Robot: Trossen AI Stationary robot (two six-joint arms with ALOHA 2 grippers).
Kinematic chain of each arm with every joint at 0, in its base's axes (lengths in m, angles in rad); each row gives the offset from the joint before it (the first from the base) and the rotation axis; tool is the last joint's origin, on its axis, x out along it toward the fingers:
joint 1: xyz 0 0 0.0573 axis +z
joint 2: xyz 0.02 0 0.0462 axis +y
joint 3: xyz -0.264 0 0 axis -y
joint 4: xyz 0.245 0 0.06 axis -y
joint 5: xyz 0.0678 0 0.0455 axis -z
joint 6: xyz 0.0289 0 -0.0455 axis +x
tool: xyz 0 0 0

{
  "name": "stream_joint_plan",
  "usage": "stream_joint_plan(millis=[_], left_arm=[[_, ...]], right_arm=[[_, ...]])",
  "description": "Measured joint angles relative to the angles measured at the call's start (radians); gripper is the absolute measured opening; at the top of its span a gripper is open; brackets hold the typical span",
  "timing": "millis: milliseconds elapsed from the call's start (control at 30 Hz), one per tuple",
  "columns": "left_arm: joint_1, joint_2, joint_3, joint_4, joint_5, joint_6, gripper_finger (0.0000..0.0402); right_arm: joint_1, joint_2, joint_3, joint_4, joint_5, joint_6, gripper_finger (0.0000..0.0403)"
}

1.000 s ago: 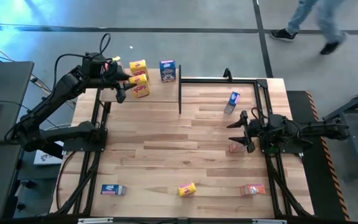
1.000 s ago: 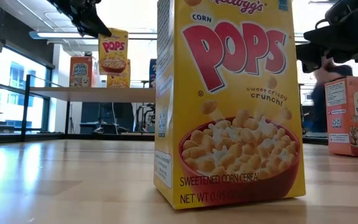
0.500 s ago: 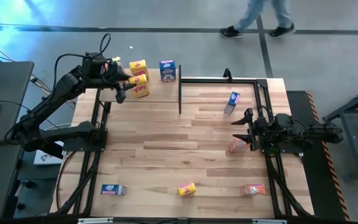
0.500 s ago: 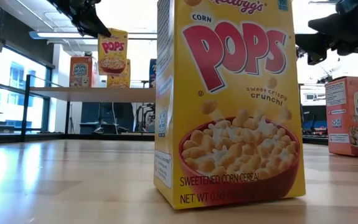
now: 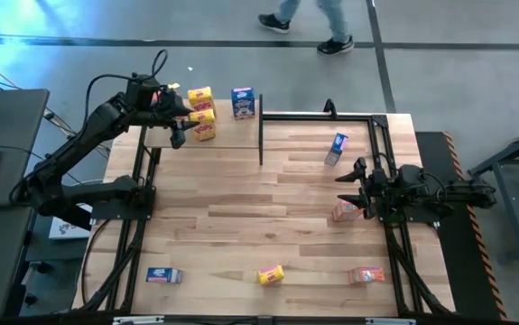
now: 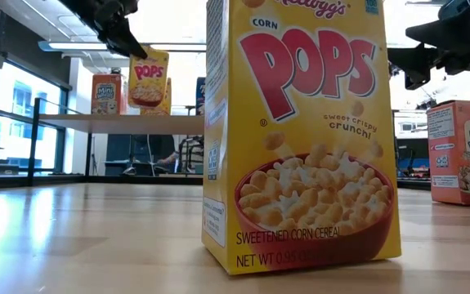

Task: Stack cereal on shelf
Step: Put the top yellow cereal box on the shelf aligned with the other yellow cereal box

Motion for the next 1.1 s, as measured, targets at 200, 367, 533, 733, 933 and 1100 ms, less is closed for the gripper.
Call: stream_joint_plan(millis=[200,367,533,733,933,1100], left_arm=[[0.027,0.039,0.0,0.002,0.0,0.039,0.0145],[0.055,0.047,0.0,0.003,0.003,0.055,0.0145],[0.081,0.046,0.0,0.006,0.075,0.056,0.0145],[0.098,0.046,0.0,0.025,0.092,0.056,0.0145],[0.098,0.046,0.0,0.031,0.1,0.056,0.0145],[0.098,0.046,0.0,0.034,0.1,0.058,0.0145]], right_arm=[[0.0,0.0,0.0,-0.006,0.0,0.0,0.0241],[0.0,0.0,0.0,-0.006,0.0,0.0,0.024],[0.0,0.0,0.0,-0.006,0.0,0.0,0.024],[0.0,0.0,0.0,-0.006,0.0,0.0,0.024],[0.0,0.0,0.0,-0.007,-0.001,0.0,0.024],[0.0,0.0,0.0,-0.007,-0.001,0.0,0.024]])
